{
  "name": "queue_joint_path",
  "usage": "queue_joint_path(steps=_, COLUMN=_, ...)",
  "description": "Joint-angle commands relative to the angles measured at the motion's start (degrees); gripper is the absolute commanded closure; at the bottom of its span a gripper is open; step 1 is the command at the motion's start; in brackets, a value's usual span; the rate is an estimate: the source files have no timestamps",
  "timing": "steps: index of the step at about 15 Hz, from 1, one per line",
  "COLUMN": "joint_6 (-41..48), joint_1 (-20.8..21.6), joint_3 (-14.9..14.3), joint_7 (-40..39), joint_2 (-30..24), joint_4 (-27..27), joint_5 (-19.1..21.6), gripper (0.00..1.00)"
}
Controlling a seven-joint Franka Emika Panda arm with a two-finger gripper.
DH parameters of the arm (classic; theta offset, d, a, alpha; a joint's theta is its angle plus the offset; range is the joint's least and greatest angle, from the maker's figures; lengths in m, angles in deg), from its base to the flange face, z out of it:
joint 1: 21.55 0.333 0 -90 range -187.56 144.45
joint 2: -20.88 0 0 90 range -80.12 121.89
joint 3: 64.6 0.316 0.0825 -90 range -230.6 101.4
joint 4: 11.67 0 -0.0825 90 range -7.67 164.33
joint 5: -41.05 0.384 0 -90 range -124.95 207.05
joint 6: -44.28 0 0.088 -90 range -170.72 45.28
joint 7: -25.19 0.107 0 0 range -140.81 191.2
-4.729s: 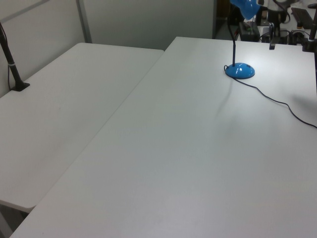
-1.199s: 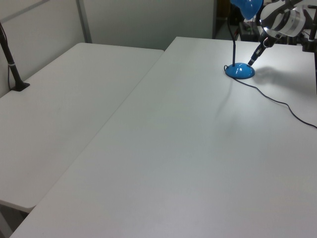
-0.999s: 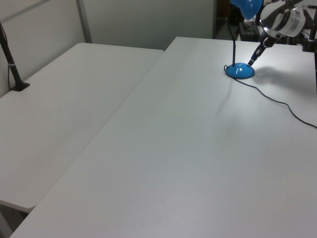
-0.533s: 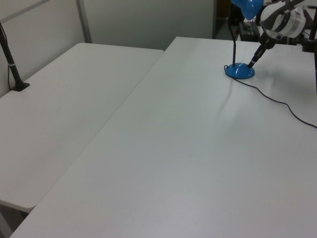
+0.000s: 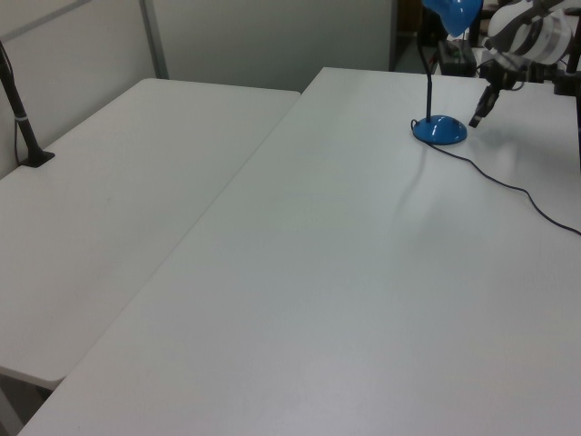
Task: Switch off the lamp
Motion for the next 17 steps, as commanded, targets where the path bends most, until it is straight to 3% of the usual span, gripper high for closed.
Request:
queue_joint_path(steps=1, joint_6=15.99, joint_1=-3.10, joint_3=-0.92, joint_7=-0.11, joint_2=-7.97, joint_4=-1.19, joint_5=-9.82, gripper=1.00)
queue_joint_path(steps=3, joint_6=28.46, joint_1=-3.37, joint_3=-1.97, joint_7=3.31, joint_2=-9.12, joint_4=-7.15, joint_5=-15.97, gripper=1.00)
queue_joint_path(steps=7, joint_6=50.90, joint_1=-2.24, joint_3=-2.50, joint_7=16.46, joint_2=-10.70, joint_4=-20.78, joint_5=-17.06, gripper=1.00)
queue_joint_path(steps=10, joint_6=53.84, joint_1=3.37, joint_3=-1.19, joint_7=33.76, joint_2=-15.35, joint_4=-23.79, joint_5=-16.97, gripper=1.00)
queue_joint_path(steps=12, joint_6=53.49, joint_1=7.50, joint_3=1.35, joint_7=47.11, joint_2=-17.47, joint_4=-25.54, joint_5=-17.58, gripper=0.97)
queue_joint_path(steps=14, joint_6=53.75, joint_1=12.42, joint_3=2.59, joint_7=58.12, joint_2=-17.39, joint_4=-28.70, joint_5=-19.15, gripper=0.83)
queue_joint_path(steps=16, joint_6=53.84, joint_1=16.47, joint_3=2.59, joint_7=62.20, joint_2=-17.47, joint_4=-29.94, joint_5=-20.04, gripper=0.58)
queue_joint_path(steps=17, joint_6=53.75, joint_1=18.75, joint_3=2.59, joint_7=62.39, joint_2=-17.56, joint_4=-30.12, joint_5=-20.74, gripper=0.37)
